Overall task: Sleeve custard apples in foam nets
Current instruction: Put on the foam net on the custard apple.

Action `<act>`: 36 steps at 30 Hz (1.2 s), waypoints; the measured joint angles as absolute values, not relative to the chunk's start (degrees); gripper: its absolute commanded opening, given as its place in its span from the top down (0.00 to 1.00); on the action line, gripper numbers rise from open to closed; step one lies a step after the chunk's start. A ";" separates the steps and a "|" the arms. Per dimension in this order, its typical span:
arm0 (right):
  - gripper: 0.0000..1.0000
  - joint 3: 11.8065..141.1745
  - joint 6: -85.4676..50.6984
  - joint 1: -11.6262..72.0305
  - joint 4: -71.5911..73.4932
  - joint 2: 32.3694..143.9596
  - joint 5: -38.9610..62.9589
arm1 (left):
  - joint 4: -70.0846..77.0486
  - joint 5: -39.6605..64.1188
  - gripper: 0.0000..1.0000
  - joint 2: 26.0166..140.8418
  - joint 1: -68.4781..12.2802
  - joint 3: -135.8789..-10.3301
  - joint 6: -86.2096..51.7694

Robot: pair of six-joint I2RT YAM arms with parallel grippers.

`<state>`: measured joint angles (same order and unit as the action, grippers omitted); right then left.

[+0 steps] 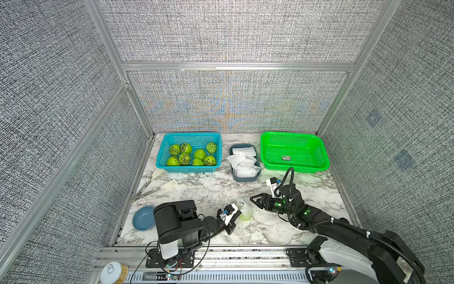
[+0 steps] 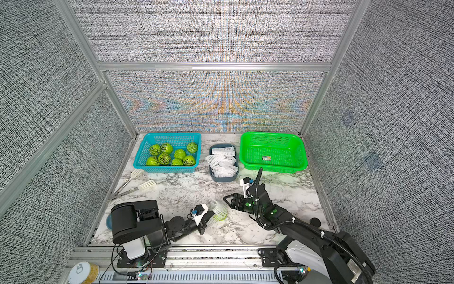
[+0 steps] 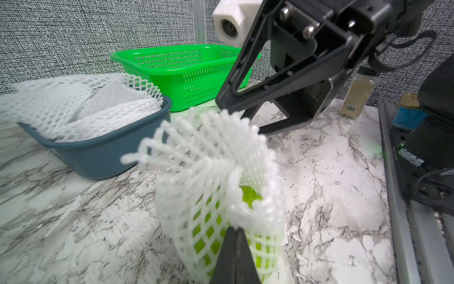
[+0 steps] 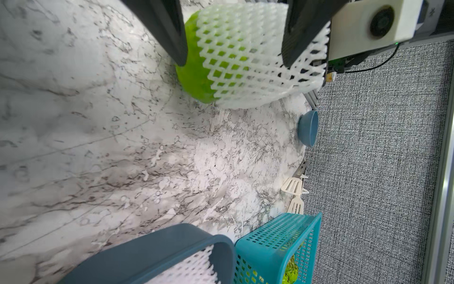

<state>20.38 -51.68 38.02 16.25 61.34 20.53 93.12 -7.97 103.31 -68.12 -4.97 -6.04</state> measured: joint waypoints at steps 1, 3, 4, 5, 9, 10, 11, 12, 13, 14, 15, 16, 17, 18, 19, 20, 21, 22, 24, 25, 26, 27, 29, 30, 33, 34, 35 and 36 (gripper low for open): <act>0.37 20.27 -51.75 38.30 16.91 62.22 20.62 | 93.12 -7.97 1.00 103.31 -68.12 -4.97 -6.04; 0.38 19.66 -52.21 38.65 18.31 63.75 20.64 | 93.12 -7.97 1.00 103.31 -68.12 -4.97 -6.04; 0.38 19.29 -52.56 38.72 18.76 64.53 20.67 | 93.12 -7.97 1.00 103.28 -68.12 -4.97 -6.04; 0.39 18.94 -52.90 38.94 19.25 65.28 20.78 | 93.12 -7.99 1.00 103.28 -68.12 -4.97 -6.04; 0.45 18.57 -54.02 39.83 20.88 67.13 21.06 | 93.12 -7.99 1.00 103.28 -68.12 -4.97 -6.07; 0.47 18.57 -54.17 40.14 21.43 67.46 21.06 | 93.12 -7.99 1.00 103.28 -68.12 -4.97 -6.07; 0.48 18.57 -54.35 40.21 21.85 67.66 21.08 | 93.12 -8.03 1.00 103.28 -68.16 -4.97 -6.09; 0.50 18.50 -54.63 40.51 22.41 67.88 21.08 | 93.12 -8.10 1.00 103.28 -68.16 -4.97 -6.09; 0.51 18.39 -54.72 40.62 22.92 68.01 21.08 | 93.12 -8.23 1.00 103.31 -68.20 -4.97 -6.11; 0.52 18.31 -55.00 40.84 23.33 68.20 21.04 | 93.12 -8.45 1.00 103.33 -68.20 -5.02 -6.20; 0.53 18.22 -55.24 40.99 23.73 68.45 21.06 | 93.12 -8.43 1.00 103.33 -68.23 -5.02 -6.22; 0.53 18.02 -55.48 41.30 24.27 68.75 21.06 | 93.12 -8.45 1.00 103.33 -68.27 -5.02 -6.22; 0.53 17.91 -55.59 41.45 24.67 69.06 21.06 | 93.12 -8.45 1.00 103.33 -68.27 -5.02 -6.22; 0.53 17.76 -55.83 41.69 25.10 69.43 21.04 | 93.12 -8.47 1.00 103.33 -68.27 -5.02 -6.22; 0.54 17.52 -56.23 41.98 25.61 69.84 21.04 | 93.12 -8.58 1.00 103.33 -68.29 -5.02 -6.22; 0.55 17.34 -56.45 42.09 25.96 70.11 20.97 | 93.12 -8.64 1.00 103.33 -68.34 -5.02 -6.22; 0.57 17.04 -56.64 42.30 26.52 70.46 20.82 | 93.12 -8.64 1.00 103.33 -68.38 -5.02 -6.22; 0.61 16.80 -56.84 42.48 27.14 70.72 20.60 | 93.17 -8.75 1.00 103.33 -68.47 -5.02 -6.22; 0.68 16.56 -57.04 42.68 27.77 71.09 20.14 | 93.27 -8.84 1.00 103.33 -68.53 -5.02 -6.22; 0.71 16.47 -57.10 42.72 27.97 71.13 19.94 | 93.27 -8.86 1.00 103.33 -68.58 -5.02 -6.22; 0.74 16.47 -57.25 42.72 28.16 71.16 19.73 | 93.30 -8.86 1.00 103.33 -68.60 -5.02 -6.22; 0.77 16.47 -57.23 42.76 28.53 71.13 19.57 | 93.32 -8.91 1.00 103.33 -68.69 -5.02 -6.22; 0.85 16.47 -57.30 42.76 28.77 71.07 19.29 | 93.34 -9.02 1.00 103.28 -68.86 -4.99 -6.22; 0.86 16.47 -57.34 42.76 28.88 70.98 19.31 | 93.34 -8.99 1.00 103.24 -68.88 -4.95 -6.22; 0.92 16.53 -57.65 42.83 28.93 70.89 19.31 | 93.30 -9.04 1.00 102.65 -68.97 -4.69 -6.20; 0.92 16.62 -57.69 42.83 28.93 70.91 19.31 | 93.32 -9.06 1.00 102.39 -69.01 -4.56 -6.20; 0.93 16.75 -57.69 42.83 28.93 70.96 19.31 | 93.25 -9.06 1.00 102.15 -69.04 -4.47 -6.20; 0.94 16.84 -57.67 42.83 28.93 71.07 19.31 | 93.23 -9.10 1.00 101.75 -69.04 -4.34 -6.20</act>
